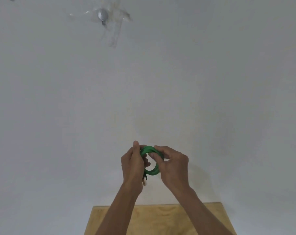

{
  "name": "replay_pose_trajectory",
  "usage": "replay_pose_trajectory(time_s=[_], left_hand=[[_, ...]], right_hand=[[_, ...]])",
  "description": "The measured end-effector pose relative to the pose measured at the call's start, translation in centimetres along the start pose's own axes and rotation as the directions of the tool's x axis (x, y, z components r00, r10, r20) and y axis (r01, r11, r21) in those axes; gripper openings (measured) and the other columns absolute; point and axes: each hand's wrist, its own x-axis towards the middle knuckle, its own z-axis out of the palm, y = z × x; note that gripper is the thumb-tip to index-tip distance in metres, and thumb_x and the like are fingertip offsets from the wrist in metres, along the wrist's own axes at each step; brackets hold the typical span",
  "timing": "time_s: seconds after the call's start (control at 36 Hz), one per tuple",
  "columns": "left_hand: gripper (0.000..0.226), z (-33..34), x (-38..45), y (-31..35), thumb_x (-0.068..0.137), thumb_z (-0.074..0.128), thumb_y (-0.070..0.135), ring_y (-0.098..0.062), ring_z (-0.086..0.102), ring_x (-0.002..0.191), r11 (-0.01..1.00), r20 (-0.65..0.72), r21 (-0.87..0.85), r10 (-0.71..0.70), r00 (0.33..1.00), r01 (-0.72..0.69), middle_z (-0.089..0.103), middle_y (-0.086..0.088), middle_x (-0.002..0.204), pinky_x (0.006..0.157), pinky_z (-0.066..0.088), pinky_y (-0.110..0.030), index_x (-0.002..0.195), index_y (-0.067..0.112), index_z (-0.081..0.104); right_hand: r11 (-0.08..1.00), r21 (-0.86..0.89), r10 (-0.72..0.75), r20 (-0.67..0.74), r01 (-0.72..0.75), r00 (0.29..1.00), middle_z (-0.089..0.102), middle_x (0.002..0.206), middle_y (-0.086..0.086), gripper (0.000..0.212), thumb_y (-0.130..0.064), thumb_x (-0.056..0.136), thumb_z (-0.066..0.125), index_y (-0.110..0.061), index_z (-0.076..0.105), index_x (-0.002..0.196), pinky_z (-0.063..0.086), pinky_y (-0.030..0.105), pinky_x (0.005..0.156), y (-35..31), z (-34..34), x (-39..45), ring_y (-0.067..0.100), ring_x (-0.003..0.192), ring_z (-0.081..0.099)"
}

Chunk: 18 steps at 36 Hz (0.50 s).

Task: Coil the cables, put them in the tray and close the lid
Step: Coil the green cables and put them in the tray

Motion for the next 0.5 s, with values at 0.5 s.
replay_pose_trajectory(time_s=[0.5], left_hand=[[0.033, -7.9, -1.1, -7.4, 0.101, 0.055, 0.035, -0.02, 0.07, 0.077, 0.958, 0.113, 0.193, -0.238, 0.965, 0.213, 0.076, -0.006, 0.09, 0.074, 0.057, -0.04, 0.095, 0.01, 0.075]], right_hand=[[0.975, 0.036, 0.221, -0.034, -0.219, 0.975, 0.069, 0.074, -0.022, 0.018, -0.018, 0.077, 0.083, -0.016, 0.079, 0.094, 0.047, 0.004, 0.069, 5.1, 3.3, -9.2, -0.004, 0.076, 0.068]])
